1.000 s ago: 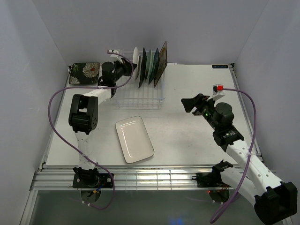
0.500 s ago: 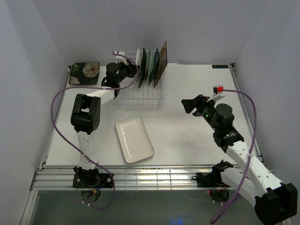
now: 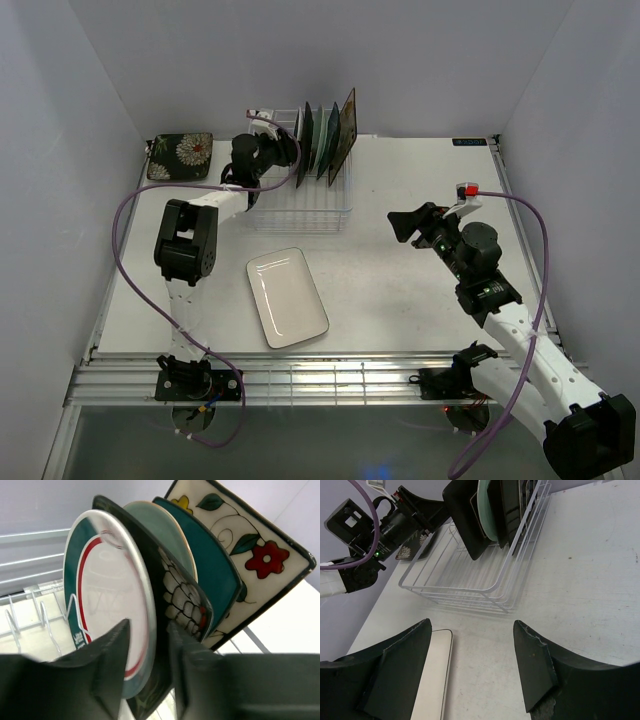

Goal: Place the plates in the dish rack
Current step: Insert the plate into the dish rack.

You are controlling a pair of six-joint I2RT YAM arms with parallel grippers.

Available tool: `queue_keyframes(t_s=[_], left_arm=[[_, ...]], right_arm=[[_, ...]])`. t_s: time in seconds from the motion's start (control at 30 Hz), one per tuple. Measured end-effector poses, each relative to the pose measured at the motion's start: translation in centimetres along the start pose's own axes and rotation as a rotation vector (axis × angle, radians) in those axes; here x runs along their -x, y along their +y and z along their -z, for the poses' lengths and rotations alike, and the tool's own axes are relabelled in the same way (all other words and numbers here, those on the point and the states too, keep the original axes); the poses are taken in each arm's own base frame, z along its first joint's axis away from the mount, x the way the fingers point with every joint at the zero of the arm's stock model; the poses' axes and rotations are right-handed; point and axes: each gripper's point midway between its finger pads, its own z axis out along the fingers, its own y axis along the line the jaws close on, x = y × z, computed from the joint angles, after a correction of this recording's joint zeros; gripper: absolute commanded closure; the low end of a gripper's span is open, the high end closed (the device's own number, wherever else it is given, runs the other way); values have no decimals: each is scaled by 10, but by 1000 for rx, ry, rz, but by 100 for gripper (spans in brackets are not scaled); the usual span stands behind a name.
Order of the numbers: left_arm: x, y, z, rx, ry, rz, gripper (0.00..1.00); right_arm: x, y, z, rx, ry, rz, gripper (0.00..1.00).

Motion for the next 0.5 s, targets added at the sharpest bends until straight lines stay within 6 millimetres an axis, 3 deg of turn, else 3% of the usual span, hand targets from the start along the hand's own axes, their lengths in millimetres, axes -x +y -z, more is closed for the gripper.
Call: queue_keyframes(t_s=[0.1,0.2,0.5], left_arm=[[4,-2,-2,-3,-10,-13,31],[6,4,-1,13,-15,-25,22],[11,11,3,45,-5,-56,10]], right_arm=[[0,0,0,0,-1,0,28],[1,0,0,1,-2,0,27],[0,0,1,0,-1,0,27]])
